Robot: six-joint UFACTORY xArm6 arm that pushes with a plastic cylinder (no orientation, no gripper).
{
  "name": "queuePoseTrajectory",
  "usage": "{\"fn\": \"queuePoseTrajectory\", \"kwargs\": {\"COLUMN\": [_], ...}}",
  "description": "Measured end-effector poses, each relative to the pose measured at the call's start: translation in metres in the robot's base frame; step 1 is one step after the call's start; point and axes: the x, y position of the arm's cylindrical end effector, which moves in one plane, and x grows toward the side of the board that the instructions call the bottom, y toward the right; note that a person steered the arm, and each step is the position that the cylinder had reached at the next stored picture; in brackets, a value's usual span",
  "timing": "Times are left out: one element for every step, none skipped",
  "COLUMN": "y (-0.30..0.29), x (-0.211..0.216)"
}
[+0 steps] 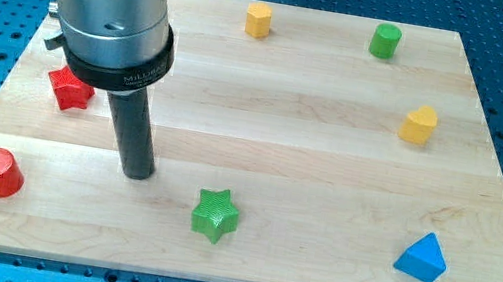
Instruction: Move the yellow hexagon to the bottom right of the blue cube
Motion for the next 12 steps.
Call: {"fn": "queuePoseTrajectory", "kwargs": {"y": [0.0,0.0,0.004,0.008,0.007,0.015,0.034,0.066,0.098,0.101,0.103,0.142], "x": [0.0,0.0,0.0,0.001,0.002,-0.088,-0.14,-0.151,-0.153,-0.154,-0.211,-0.256]}}
